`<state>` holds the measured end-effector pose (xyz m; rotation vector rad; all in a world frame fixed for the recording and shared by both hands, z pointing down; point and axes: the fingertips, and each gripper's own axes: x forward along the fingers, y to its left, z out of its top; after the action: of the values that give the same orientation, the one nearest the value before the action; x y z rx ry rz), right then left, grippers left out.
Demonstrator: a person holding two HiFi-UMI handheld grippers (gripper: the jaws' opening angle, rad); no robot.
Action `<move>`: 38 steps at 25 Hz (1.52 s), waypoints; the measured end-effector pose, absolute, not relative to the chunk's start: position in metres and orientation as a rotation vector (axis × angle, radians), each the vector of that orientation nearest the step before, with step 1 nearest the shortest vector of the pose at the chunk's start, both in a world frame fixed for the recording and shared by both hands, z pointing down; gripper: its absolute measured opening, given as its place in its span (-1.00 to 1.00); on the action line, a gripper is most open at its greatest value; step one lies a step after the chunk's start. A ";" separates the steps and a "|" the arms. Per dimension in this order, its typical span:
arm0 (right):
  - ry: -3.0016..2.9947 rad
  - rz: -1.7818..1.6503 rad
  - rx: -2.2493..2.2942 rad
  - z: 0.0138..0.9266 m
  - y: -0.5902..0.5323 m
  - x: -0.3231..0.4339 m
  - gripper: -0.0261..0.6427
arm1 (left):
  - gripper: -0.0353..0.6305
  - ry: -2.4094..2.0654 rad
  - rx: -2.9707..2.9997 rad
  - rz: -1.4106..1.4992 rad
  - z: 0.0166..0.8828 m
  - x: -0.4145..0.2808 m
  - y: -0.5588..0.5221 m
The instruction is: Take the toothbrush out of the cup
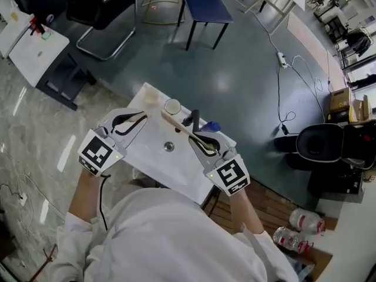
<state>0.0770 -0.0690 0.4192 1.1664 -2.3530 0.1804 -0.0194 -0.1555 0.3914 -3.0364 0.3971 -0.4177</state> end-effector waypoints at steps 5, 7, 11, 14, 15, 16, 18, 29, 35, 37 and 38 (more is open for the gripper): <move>-2.378 0.165 1.165 0.414 -0.066 0.073 -0.83 | -0.79 0.425 -3.033 -0.405 0.385 -0.026 -0.141; -2.386 0.160 1.167 0.412 -0.067 0.072 -0.83 | -0.79 0.430 -3.031 -0.402 0.383 -0.027 -0.137; -2.406 0.153 1.160 0.412 -0.070 0.066 -0.83 | -0.79 0.452 -3.026 -0.417 0.384 -0.034 -0.134; -2.416 0.142 1.155 0.408 -0.067 0.067 -0.83 | -0.79 0.457 -3.025 -0.416 0.383 -0.032 -0.130; -2.417 0.138 1.157 0.407 -0.066 0.068 -0.83 | -0.79 0.454 -3.025 -0.414 0.381 -0.030 -0.129; -2.417 0.135 1.159 0.405 -0.065 0.069 -0.83 | -0.79 0.451 -3.025 -0.413 0.380 -0.028 -0.128; -2.417 0.132 1.164 0.404 -0.064 0.071 -0.83 | -0.79 0.451 -3.019 -0.409 0.379 -0.027 -0.129; -2.408 0.139 1.184 0.405 -0.061 0.075 -0.83 | -0.79 0.438 -3.027 -0.396 0.378 -0.024 -0.130; -2.409 0.137 1.184 0.403 -0.060 0.075 -0.83 | -0.79 0.451 -3.034 -0.418 0.377 -0.026 -0.131; -2.409 0.134 1.184 0.401 -0.058 0.075 -0.83 | -0.79 0.459 -3.035 -0.424 0.374 -0.026 -0.129; -2.409 0.132 1.184 0.401 -0.056 0.075 -0.83 | -0.79 0.457 -3.034 -0.420 0.373 -0.025 -0.128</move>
<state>0.0749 -0.0565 0.4007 1.1842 -2.4086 0.1319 -0.0255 -0.1284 0.3727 -3.0338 0.4575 -0.4195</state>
